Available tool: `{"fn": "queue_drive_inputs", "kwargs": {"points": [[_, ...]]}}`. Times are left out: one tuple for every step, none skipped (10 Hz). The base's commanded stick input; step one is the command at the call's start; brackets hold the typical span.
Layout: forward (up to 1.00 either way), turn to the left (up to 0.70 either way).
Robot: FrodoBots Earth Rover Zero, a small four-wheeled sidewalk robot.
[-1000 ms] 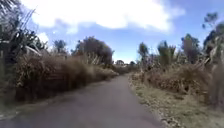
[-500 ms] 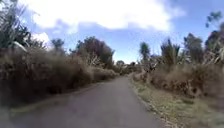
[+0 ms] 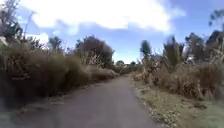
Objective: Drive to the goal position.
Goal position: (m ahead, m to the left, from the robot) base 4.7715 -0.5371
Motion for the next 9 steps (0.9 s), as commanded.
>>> {"fn": "queue_drive_inputs", "kwargs": {"points": [[0.85,-0.22],[0.85,-0.16],[0.85,-0.1],[0.85,-0.04],[0.85,0.0],[0.85,0.0],[0.85,0.0],[0.85,0.0],[0.85,0.0]]}}
